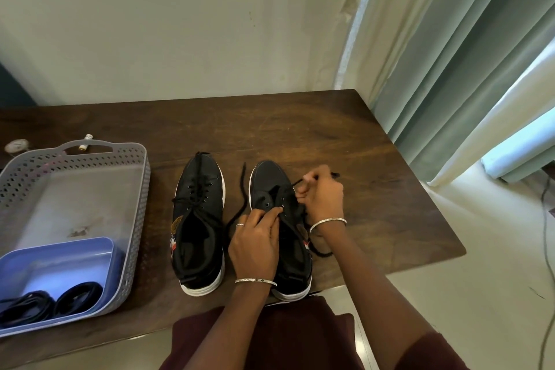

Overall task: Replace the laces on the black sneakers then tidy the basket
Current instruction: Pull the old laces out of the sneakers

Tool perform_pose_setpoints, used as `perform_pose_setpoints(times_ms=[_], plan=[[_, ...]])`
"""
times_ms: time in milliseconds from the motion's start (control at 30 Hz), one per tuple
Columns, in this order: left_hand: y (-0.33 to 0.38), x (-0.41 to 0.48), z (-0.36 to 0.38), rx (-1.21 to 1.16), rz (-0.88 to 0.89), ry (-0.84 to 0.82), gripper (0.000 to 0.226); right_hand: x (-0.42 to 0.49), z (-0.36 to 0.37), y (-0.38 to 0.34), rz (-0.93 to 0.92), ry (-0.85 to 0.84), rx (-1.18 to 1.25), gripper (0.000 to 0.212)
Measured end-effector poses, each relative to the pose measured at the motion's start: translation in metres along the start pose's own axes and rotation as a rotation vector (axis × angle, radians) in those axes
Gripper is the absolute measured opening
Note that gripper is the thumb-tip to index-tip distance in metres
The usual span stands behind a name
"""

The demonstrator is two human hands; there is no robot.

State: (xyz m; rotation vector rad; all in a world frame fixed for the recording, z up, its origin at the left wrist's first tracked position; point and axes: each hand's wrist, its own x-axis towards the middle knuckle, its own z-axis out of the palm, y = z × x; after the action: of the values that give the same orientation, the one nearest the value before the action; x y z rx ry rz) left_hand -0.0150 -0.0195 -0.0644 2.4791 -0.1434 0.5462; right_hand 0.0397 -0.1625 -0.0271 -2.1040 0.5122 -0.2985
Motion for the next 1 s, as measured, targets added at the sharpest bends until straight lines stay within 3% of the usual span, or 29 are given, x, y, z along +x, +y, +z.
perform_pose_setpoints(times_ms=[67, 167, 267, 367, 433, 567, 633, 733, 833, 1000], plan=[[0.0, 0.0, 0.001, -0.004, -0.009, -0.007, 0.021, -0.004, -0.009, 0.002, 0.205, 0.049, 0.404, 0.008], [0.002, 0.001, 0.0, -0.01, -0.013, -0.014, 0.027, -0.014, -0.015, 0.01, 0.347, 0.11, 0.611, 0.009], [0.002, 0.001, -0.001, -0.014, -0.015, 0.0, 0.026, -0.016, -0.011, 0.02, 0.22, 0.127, 0.368, 0.009], [0.001, 0.0, 0.001, -0.019, -0.021, 0.003, 0.025, -0.011, -0.008, 0.015, 0.082, 0.019, 0.265, 0.008], [0.0, 0.0, 0.001, -0.014, -0.02, -0.004, 0.026, -0.009, -0.004, 0.008, -0.03, -0.081, 0.178, 0.018], [0.0, 0.001, 0.0, -0.011, -0.019, -0.012, 0.025, -0.006, 0.008, 0.0, -0.259, -0.235, -0.219, 0.037], [0.001, 0.001, 0.0, -0.01, -0.024, -0.013, 0.025, -0.003, 0.012, -0.003, -0.293, -0.205, -0.285, 0.028], [0.002, 0.001, 0.0, -0.002, -0.029, -0.015, 0.026, -0.001, 0.013, -0.006, -0.323, -0.096, -0.238, 0.011], [0.003, 0.001, -0.001, 0.013, -0.02, -0.01, 0.026, -0.001, 0.01, 0.001, -0.209, -0.045, -0.108, 0.004], [0.003, 0.001, -0.001, 0.013, -0.019, -0.011, 0.026, -0.006, -0.011, 0.02, 0.056, 0.148, 0.312, 0.013]])
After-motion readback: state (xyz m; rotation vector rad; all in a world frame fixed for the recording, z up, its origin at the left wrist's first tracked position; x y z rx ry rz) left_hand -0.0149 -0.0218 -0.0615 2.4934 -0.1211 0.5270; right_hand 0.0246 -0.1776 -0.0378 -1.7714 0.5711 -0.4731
